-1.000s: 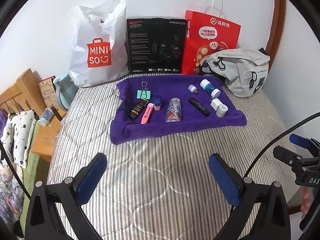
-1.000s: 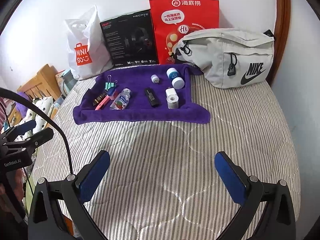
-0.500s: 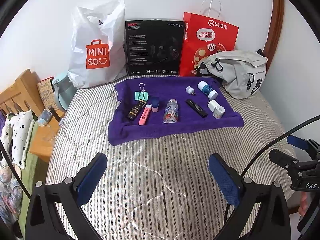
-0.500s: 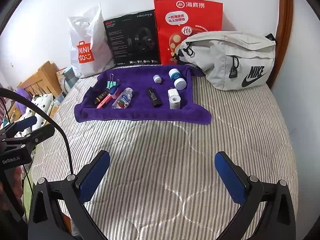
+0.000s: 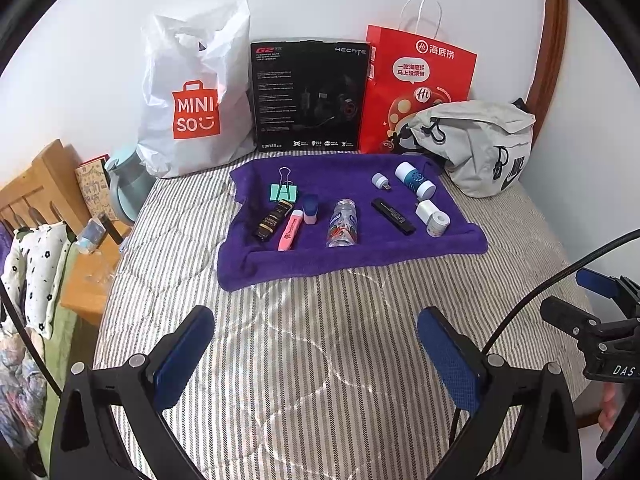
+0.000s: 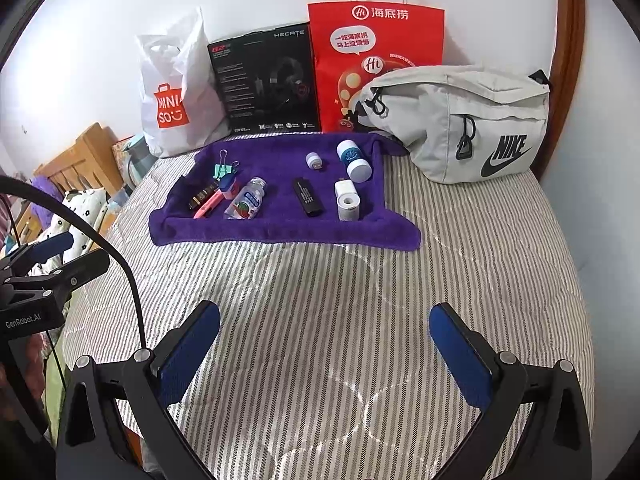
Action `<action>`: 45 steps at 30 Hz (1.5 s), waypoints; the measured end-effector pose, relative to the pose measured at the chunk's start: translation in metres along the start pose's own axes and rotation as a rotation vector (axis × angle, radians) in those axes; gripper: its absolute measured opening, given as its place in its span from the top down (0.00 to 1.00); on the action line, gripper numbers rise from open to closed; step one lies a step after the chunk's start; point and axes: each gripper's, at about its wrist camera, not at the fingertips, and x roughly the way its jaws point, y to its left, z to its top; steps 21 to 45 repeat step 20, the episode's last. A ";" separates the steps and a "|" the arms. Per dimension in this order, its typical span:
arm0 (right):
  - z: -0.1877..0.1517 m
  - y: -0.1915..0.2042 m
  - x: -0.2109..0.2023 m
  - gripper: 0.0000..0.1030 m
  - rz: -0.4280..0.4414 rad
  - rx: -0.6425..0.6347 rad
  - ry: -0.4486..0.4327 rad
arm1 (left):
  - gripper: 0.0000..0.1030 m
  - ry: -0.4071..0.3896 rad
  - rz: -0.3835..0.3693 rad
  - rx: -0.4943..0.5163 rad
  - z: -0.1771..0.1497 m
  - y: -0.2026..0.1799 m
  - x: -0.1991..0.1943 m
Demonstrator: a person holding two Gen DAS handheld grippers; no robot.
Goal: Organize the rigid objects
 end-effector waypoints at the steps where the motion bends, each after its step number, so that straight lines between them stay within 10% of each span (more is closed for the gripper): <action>1: 0.000 0.000 0.000 0.00 0.001 0.000 0.000 | 0.00 0.000 -0.001 0.000 0.000 0.000 0.000; 45: 0.000 0.001 0.002 0.00 0.000 0.000 -0.003 | 0.00 -0.027 -0.003 0.008 -0.002 -0.001 -0.001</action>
